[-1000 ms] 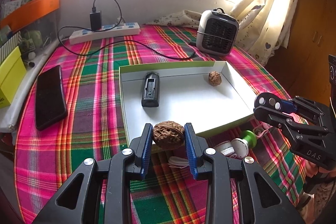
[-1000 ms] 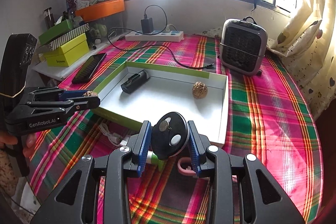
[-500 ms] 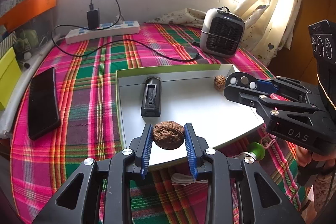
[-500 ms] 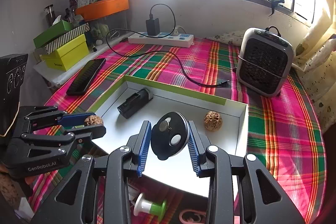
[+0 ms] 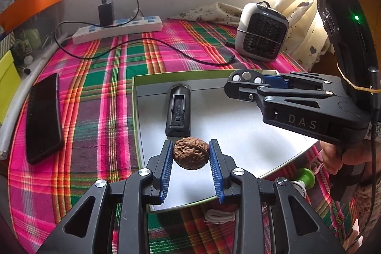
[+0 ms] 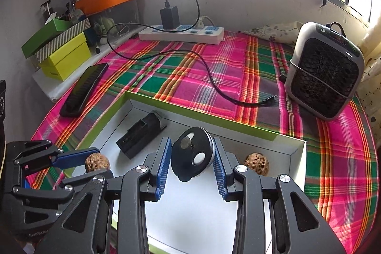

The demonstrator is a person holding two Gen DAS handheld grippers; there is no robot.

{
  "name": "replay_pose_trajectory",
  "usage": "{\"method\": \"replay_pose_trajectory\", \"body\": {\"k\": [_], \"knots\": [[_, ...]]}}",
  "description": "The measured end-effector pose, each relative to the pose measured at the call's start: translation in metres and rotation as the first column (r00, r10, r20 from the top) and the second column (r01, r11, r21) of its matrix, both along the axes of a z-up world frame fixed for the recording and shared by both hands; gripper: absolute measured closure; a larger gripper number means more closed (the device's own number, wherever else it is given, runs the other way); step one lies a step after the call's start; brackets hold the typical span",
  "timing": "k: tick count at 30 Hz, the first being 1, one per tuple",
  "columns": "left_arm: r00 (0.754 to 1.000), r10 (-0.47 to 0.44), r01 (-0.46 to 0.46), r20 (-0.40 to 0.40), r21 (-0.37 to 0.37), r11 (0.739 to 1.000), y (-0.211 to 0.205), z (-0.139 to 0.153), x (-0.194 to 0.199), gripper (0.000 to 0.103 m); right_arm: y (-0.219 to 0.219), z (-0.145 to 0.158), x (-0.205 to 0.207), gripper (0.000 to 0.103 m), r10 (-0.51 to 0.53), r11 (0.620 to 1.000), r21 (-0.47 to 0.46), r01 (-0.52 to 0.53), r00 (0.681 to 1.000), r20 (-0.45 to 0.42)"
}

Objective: Organize objects
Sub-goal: 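Carry the black disc with the right tool while the left tool carries the walnut into the box, then lower and release the black disc in the box while the left tool lowers the walnut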

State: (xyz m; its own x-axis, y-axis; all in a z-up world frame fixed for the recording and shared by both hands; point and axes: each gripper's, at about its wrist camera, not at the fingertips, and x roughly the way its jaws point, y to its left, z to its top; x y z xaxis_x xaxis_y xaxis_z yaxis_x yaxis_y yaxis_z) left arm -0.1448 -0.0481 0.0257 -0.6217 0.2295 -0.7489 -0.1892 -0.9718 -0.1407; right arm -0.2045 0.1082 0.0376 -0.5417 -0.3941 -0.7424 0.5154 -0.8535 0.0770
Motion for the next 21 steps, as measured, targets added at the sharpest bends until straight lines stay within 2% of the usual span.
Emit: {"method": "replay_pose_trajectory", "body": {"k": [9,21], "knots": [[1.0,-0.007,0.007,0.004,-0.01,1.0,0.003,-0.003,-0.004,0.075,-0.019,-0.014,-0.016,0.068,0.021,0.999,0.025,-0.022,0.999,0.039],[1.0,-0.012,0.012,0.002,-0.04,0.999,0.008,-0.005,-0.002,0.075,-0.024,-0.019,-0.024,0.068,0.015,0.998,0.052,-0.019,0.997,0.071]]}}
